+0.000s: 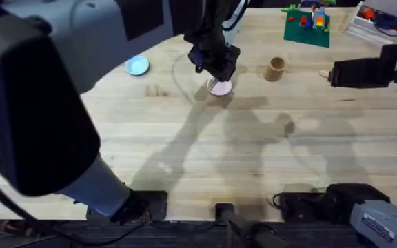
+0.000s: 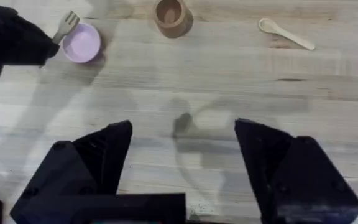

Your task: Pick up a utensil and set it on the pink plate, then put the other utensil in the container.

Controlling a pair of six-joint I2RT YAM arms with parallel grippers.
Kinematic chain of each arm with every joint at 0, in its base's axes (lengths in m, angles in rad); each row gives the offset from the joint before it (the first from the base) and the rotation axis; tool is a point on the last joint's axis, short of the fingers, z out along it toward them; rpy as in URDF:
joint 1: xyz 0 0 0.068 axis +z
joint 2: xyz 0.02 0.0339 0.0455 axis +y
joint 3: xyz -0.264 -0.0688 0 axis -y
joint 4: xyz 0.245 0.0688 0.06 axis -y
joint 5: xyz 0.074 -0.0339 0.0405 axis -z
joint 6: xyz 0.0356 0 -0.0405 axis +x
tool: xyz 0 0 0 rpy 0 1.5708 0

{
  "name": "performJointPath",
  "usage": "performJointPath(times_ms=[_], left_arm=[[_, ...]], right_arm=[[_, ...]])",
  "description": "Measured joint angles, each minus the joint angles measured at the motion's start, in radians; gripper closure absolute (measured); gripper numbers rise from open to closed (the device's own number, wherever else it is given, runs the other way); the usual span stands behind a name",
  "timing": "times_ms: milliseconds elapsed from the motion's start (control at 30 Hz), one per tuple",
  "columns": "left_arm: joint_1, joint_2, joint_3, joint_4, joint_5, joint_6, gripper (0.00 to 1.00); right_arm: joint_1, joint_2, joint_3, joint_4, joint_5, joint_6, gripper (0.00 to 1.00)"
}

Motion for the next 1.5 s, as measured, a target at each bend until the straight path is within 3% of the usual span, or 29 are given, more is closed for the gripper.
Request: performJointPath(times_ms=[433,1300,1500], left_arm=[[0.006,0.148,0.152,-0.024,0.020,-0.016,0.960],[0.026,0.266,0.157,-0.048,0.027,-0.015,0.955],[0.026,0.265,0.157,-0.046,0.027,-0.015,0.876]], right_arm=[[0.000,0.000,0.000,0.000,0.000,0.000,0.006],[0.000,0.000,0.000,0.000,0.000,0.000,0.007],[0.000,0.000,0.000,0.000,0.000,0.000,0.007]])
